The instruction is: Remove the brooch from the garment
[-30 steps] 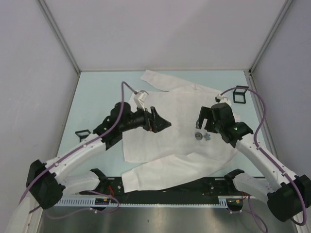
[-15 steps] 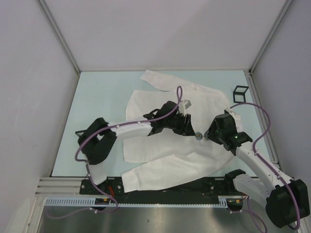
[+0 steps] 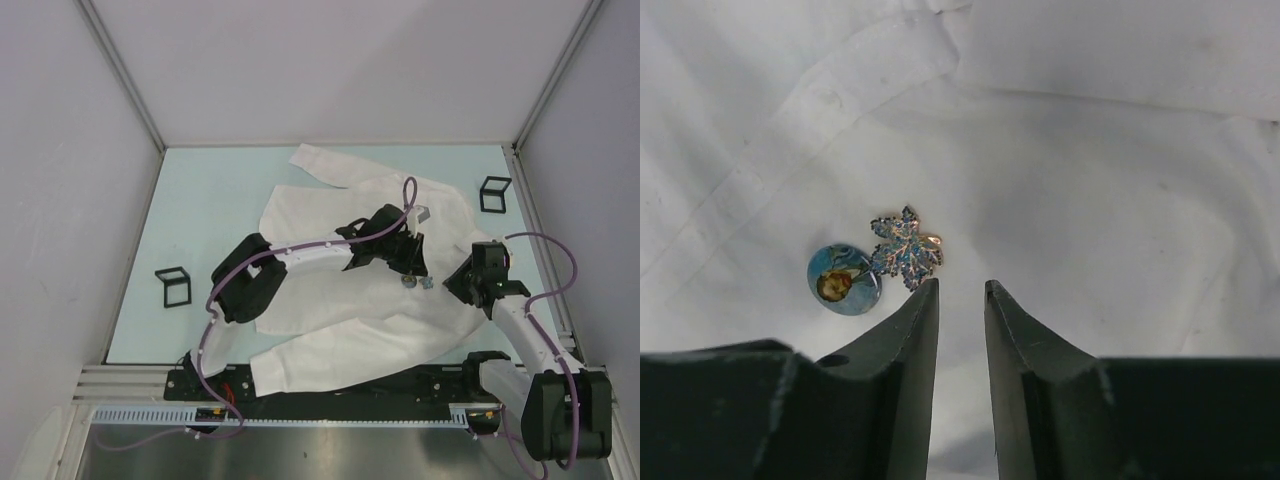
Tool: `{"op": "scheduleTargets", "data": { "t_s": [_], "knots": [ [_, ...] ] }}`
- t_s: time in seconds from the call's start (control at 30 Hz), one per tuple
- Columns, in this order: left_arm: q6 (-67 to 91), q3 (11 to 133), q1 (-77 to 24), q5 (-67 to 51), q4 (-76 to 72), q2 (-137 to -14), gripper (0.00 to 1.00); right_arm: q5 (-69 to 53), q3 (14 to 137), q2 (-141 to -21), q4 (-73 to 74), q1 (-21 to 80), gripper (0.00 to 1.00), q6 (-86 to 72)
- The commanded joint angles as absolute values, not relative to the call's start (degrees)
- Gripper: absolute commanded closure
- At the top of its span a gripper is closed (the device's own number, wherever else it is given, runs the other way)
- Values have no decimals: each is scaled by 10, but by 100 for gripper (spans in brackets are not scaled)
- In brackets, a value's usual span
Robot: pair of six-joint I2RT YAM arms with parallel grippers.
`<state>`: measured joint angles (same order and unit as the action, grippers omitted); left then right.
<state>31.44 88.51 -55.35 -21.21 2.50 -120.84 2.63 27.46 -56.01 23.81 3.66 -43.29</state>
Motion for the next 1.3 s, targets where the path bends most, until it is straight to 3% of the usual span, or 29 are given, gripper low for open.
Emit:
{"op": "scheduleTargets", "data": {
  "t_s": [0.0,0.3,1.27],
  "knots": [
    [316,925,-556,-228,13,-1246,77,-54,266,-562,185,20,70,-405],
    [313,979,-562,-227,22,-1303,85,-145,237,-555,124,4,63,-359],
    [297,976,-562,-205,46,-1326,98,-179,216,-667,19,-28,64,-352]
  ]
}}
